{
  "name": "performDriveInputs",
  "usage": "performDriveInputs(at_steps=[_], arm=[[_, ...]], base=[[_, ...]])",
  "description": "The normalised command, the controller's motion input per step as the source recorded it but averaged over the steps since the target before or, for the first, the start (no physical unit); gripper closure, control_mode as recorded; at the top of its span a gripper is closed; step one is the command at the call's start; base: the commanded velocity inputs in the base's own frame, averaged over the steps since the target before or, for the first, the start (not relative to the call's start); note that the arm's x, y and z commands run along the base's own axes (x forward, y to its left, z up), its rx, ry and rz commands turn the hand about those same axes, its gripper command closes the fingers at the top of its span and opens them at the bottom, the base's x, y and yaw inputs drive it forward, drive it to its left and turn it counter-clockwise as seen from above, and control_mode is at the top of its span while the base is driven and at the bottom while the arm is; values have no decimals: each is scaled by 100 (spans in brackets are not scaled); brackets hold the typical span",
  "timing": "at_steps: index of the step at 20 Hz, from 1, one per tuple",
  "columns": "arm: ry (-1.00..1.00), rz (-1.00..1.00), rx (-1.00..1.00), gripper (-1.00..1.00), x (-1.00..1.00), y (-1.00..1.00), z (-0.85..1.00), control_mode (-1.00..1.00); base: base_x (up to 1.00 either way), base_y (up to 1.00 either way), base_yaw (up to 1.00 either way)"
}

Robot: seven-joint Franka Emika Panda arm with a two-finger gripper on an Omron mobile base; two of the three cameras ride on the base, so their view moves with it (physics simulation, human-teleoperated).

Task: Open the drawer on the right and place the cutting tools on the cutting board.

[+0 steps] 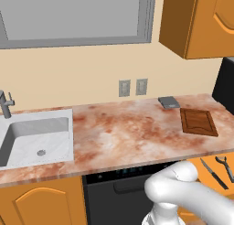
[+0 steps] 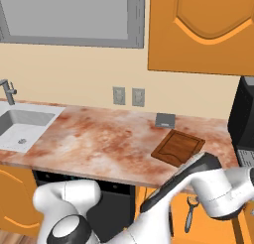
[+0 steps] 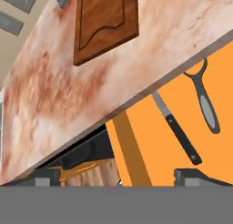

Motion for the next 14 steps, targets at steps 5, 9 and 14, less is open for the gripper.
performDriveInputs(at_steps=[5, 9, 14], arm=[[21, 3, -44, -100, 32, 0, -58, -100], [42, 0, -26, -100, 65, 0, -36, -100], [54, 0, -16, -100, 49, -3, -44, -100]], base=[[0, 0, 0], [0, 0, 0], [0, 0, 0]])
